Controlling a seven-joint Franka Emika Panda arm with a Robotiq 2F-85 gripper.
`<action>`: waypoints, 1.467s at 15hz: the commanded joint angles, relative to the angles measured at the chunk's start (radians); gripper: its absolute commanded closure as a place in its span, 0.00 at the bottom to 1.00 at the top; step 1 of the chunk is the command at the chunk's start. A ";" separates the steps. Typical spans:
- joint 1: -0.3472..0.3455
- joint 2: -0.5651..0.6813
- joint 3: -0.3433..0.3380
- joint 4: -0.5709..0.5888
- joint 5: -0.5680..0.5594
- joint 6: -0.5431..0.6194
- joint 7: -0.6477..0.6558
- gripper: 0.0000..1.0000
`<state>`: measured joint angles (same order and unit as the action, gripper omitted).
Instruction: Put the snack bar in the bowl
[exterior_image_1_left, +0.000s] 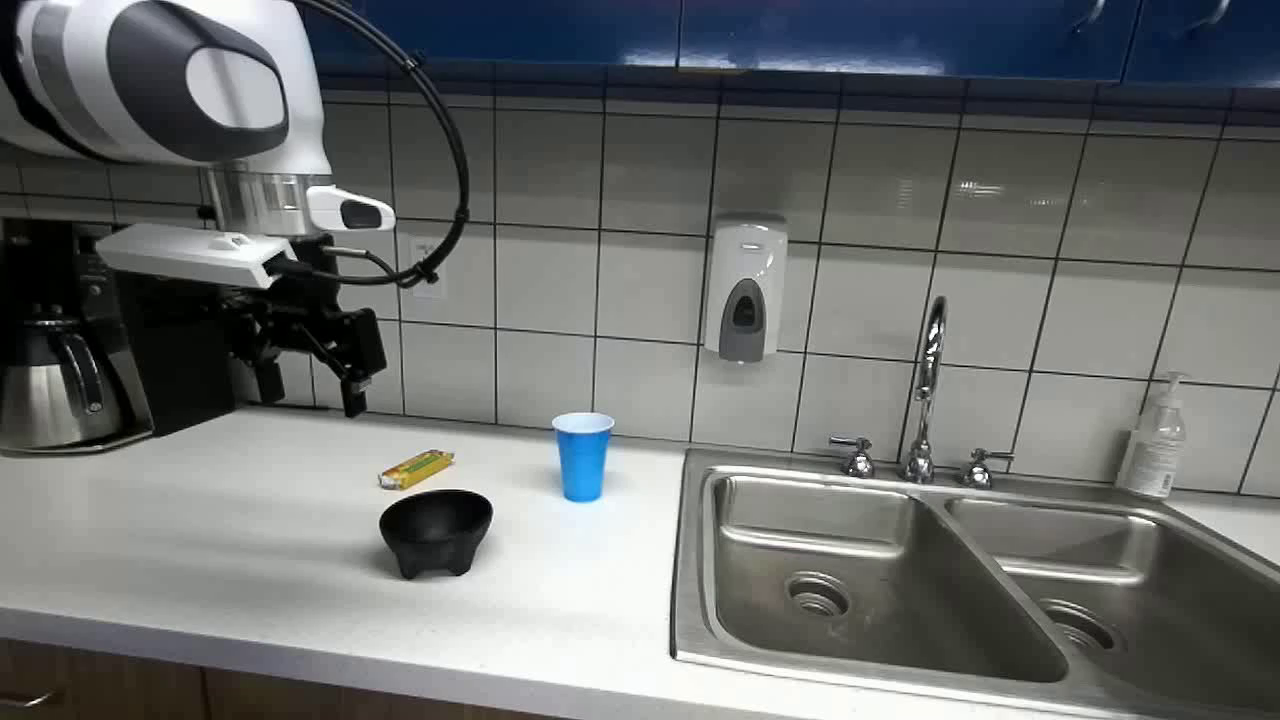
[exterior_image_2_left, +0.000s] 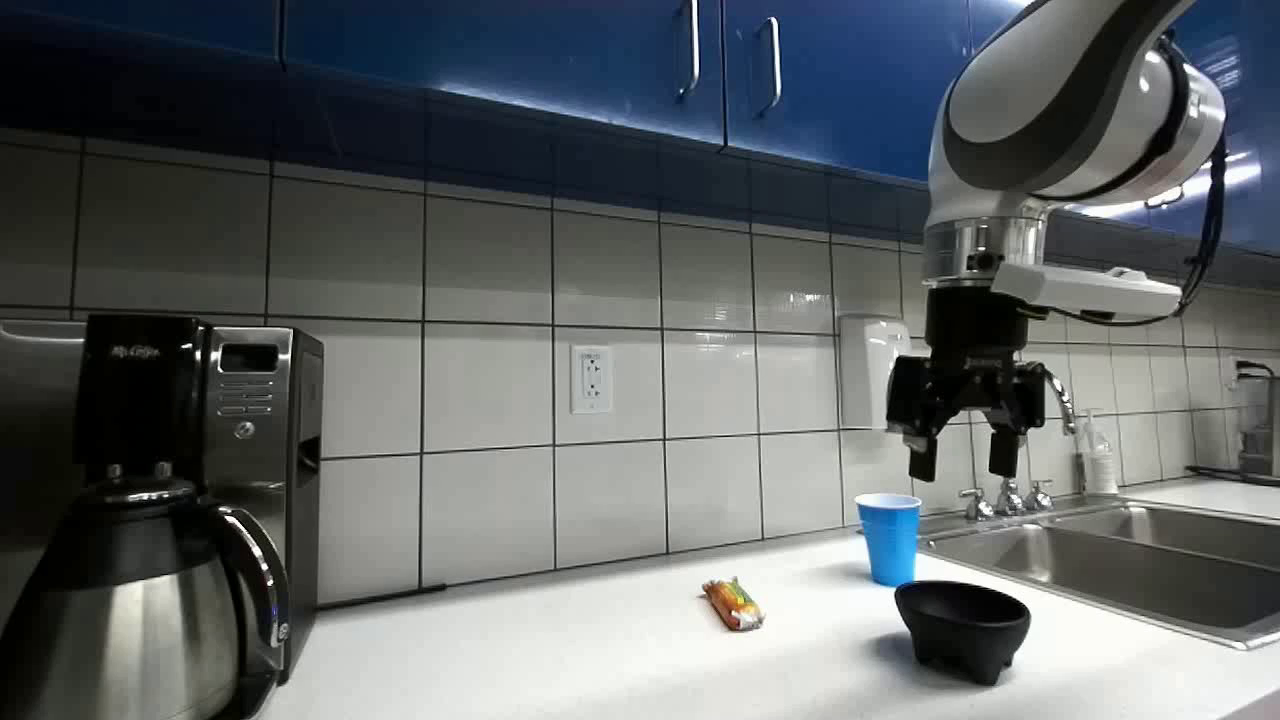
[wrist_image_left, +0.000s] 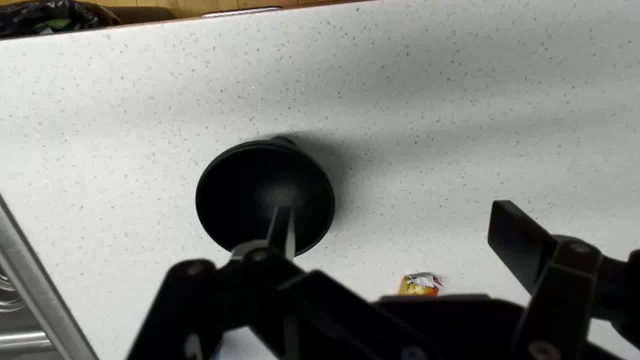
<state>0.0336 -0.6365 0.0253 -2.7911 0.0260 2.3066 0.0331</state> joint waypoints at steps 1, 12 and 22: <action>-0.001 0.001 0.001 0.002 0.001 -0.003 -0.001 0.00; 0.009 0.036 0.060 0.002 0.017 0.131 0.099 0.00; -0.098 0.261 0.325 0.064 -0.120 0.480 0.439 0.00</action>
<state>0.0104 -0.4598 0.2897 -2.7726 -0.0318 2.7376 0.3880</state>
